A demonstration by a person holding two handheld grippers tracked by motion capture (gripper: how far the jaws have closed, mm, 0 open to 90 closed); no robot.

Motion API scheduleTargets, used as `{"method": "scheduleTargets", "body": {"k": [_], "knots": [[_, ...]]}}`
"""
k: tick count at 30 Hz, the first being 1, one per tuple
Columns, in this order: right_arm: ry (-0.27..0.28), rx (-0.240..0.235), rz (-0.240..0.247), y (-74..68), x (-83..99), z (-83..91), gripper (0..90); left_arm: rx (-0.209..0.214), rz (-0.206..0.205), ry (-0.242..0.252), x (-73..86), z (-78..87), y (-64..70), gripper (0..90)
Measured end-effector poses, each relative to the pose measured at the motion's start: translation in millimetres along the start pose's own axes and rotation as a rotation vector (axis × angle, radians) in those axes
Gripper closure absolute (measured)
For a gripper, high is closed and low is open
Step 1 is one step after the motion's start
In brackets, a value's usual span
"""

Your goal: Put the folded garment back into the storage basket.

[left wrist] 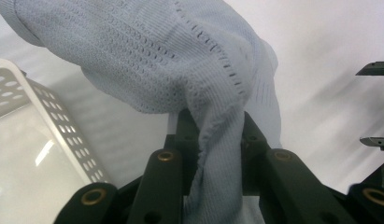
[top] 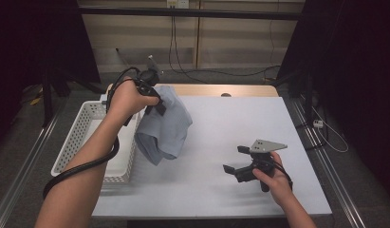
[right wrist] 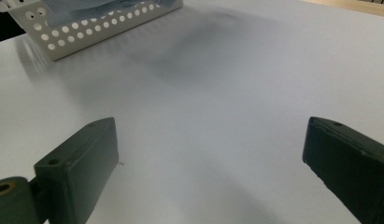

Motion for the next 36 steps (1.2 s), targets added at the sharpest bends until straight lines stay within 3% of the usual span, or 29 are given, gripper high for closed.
{"method": "scheduleTargets", "body": {"k": [36], "knots": [[0.001, 0.000, -0.002, -0.4, 0.3, 0.0, 3.2, -0.038, 0.031, 0.011, -2.0, 34.7, -18.6, 75.7]]}}
Point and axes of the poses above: each handheld gripper's, and its own axes: z roughly backward along the jaws, x roughly out of its underside, y roughly to its right, the point moved 10 cm from there along -z, roughly forward along the jaws, and after that the axes turned 13 degrees about -y, right-handed, at the moved point
